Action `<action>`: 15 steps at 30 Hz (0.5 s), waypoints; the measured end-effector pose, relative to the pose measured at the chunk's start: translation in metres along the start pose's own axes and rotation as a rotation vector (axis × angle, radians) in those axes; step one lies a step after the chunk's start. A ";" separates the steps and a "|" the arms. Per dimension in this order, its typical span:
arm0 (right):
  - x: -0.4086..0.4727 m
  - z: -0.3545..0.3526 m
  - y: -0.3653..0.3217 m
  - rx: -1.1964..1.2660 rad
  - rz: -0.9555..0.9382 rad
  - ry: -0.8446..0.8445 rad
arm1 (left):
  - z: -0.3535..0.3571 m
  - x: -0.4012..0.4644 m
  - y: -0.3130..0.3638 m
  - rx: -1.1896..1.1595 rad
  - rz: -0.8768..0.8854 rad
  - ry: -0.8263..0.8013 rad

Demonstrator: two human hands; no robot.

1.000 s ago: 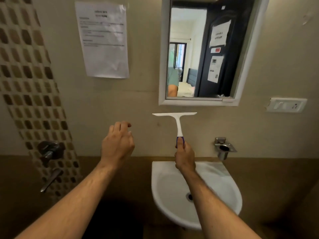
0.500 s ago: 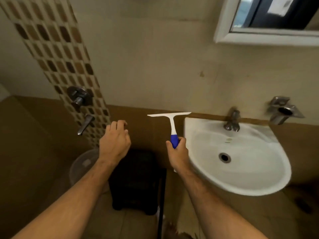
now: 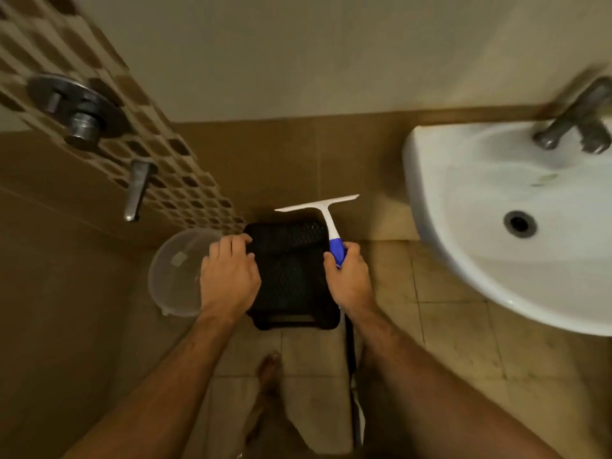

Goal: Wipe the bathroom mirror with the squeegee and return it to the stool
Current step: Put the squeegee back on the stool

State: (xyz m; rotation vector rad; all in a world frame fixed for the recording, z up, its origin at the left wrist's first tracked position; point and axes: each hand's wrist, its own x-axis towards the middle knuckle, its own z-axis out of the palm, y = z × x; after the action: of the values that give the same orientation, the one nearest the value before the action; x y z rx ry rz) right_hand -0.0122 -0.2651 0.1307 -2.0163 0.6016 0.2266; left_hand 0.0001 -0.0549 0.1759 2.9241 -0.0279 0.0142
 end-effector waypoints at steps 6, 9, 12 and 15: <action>0.022 0.095 0.048 -0.116 0.099 0.109 | 0.081 0.031 -0.057 -0.009 0.076 -0.048; 0.030 0.134 0.066 -0.106 0.144 0.121 | 0.107 0.038 -0.078 -0.001 0.109 -0.066; 0.046 0.166 0.078 -0.061 0.195 0.116 | 0.134 0.045 -0.094 0.000 0.091 -0.105; 0.063 0.188 0.089 -0.039 0.210 0.116 | 0.158 0.044 -0.104 0.022 0.088 -0.113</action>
State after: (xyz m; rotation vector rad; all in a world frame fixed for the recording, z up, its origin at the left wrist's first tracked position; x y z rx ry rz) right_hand 0.0136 -0.1589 -0.0570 -2.0140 0.8902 0.2492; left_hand 0.0473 0.0122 -0.0004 2.9403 -0.1758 -0.1373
